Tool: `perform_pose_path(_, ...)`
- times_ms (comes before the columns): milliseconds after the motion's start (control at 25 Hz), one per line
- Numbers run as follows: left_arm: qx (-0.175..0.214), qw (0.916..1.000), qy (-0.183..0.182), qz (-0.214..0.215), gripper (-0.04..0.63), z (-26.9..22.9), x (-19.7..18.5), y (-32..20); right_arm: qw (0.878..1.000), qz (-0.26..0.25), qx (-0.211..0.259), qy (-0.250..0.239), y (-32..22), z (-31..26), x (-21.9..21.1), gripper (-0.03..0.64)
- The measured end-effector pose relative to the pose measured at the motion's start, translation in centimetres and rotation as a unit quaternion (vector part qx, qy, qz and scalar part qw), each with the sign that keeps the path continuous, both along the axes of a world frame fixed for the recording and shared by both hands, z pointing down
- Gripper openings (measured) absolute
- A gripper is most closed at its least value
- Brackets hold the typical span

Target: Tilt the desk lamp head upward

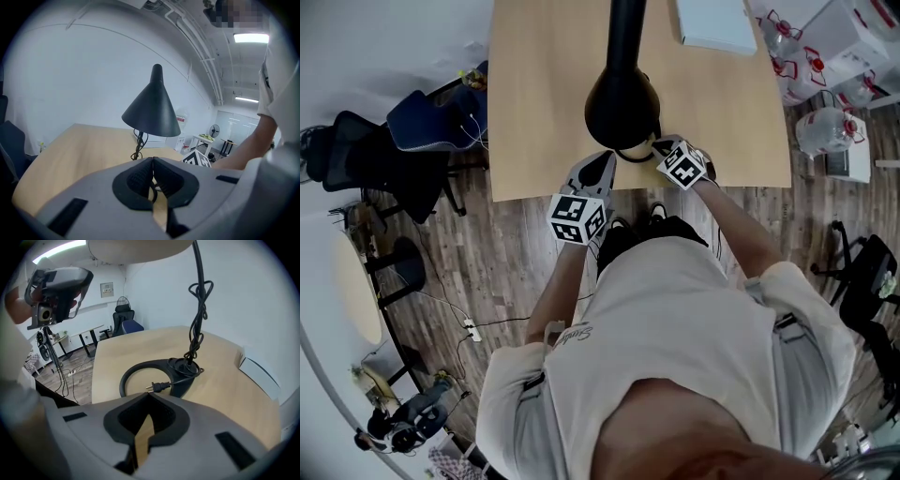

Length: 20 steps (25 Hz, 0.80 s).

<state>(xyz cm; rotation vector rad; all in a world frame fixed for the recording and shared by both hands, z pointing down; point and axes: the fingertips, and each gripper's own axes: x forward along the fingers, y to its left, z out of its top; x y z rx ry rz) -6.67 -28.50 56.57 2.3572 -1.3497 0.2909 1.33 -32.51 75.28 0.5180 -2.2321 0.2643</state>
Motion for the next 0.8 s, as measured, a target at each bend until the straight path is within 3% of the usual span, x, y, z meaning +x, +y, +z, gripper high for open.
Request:
perform_pose_path(320, -0.004, 0.9998, 0.005, -0.021, 0.014, 0.5, -0.1, -0.8, 0.999, 0.015, -0.039, 0.035, -0.4, 2.1, 0.8, -0.005)
perform_pose_path(560, 0.002, 0.9997, -0.001, -0.024, 0.014, 0.3, -0.3, -1.5, 0.998, 0.027, -0.063, 0.012, -0.6, 2.3, 0.6, -0.005)
perform_pose_path(800, 0.017, 0.9997, -0.003, -0.016, 0.014, 0.0, 0.9, -1.5, 0.998, 0.031, -0.058, 0.007, -0.8, 2.6, 0.6, -0.005)
